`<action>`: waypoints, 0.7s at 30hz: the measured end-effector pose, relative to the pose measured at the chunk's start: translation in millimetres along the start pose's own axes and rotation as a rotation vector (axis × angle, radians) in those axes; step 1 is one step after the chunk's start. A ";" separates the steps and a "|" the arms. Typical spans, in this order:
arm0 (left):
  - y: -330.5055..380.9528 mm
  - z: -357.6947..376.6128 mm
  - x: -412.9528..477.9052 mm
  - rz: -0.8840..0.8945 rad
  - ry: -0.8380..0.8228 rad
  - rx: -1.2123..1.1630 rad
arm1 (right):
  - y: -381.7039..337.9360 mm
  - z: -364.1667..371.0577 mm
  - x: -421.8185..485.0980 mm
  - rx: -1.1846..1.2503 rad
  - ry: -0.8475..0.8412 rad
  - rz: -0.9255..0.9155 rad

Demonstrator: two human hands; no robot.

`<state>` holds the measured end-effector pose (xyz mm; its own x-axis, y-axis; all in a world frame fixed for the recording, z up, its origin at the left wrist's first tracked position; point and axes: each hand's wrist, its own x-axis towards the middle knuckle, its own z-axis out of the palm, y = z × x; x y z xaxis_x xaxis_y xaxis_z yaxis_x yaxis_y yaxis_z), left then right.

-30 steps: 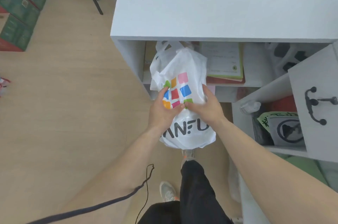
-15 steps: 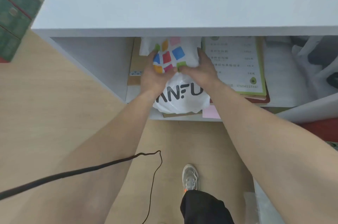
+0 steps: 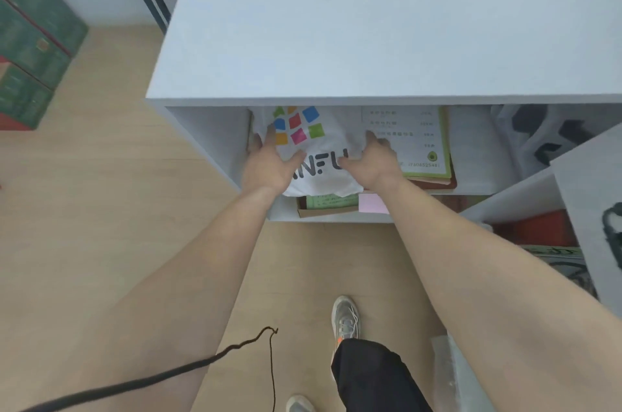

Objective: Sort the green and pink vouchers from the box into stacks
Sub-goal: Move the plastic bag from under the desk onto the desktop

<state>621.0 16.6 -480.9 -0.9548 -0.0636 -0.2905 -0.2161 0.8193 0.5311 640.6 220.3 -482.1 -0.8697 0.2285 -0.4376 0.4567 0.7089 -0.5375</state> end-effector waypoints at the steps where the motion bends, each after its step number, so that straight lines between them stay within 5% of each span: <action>1: 2.6 -6.6 -14.8 0.019 -0.024 -0.003 | -0.1 -6.5 -16.6 -0.013 -0.011 0.007; 13: 36.3 -90.6 -198.1 0.129 -0.189 0.090 | -0.4 -78.9 -204.5 -0.088 -0.022 0.045; 21: -33.0 8.7 -180.8 -0.058 -0.289 0.112 | 62.8 8.8 -166.2 -0.131 -0.142 0.087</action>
<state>802.6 6.0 -452.8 -0.8405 0.0399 -0.5403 -0.2292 0.8775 0.4212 815.4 221.0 -449.5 -0.7887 0.2033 -0.5802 0.4930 0.7731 -0.3992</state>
